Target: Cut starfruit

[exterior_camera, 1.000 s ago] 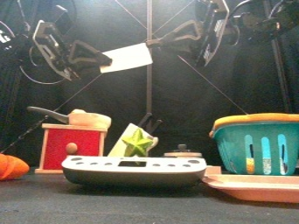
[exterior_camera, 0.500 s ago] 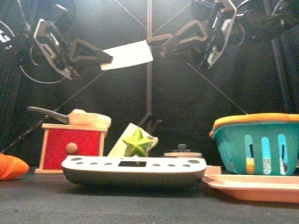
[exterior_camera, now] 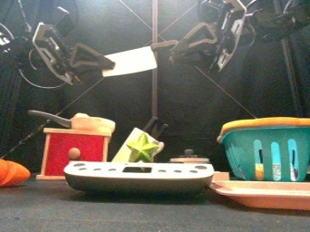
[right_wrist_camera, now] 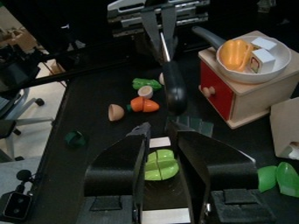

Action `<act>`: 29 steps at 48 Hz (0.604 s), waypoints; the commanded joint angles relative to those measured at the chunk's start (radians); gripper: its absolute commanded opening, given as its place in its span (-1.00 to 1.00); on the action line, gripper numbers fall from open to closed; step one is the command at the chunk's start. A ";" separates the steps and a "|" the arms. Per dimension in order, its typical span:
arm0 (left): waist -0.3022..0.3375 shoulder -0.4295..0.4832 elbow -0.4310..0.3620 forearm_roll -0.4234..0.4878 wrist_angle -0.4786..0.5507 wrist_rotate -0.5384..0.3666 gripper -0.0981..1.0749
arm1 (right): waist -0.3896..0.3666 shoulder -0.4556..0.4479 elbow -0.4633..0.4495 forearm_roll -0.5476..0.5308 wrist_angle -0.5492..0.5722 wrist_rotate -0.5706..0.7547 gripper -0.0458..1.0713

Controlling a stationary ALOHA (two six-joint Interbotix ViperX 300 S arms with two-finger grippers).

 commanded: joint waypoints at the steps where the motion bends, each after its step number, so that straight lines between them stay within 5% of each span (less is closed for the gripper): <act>1: -0.003 -0.003 -0.012 0.000 0.002 0.000 -0.23 | -0.002 -0.028 -0.029 0.000 -0.006 -0.002 0.26; 29: -0.005 0.009 -0.021 0.015 0.038 0.000 -0.23 | -0.032 -0.035 -0.006 0.006 -0.009 0.000 0.28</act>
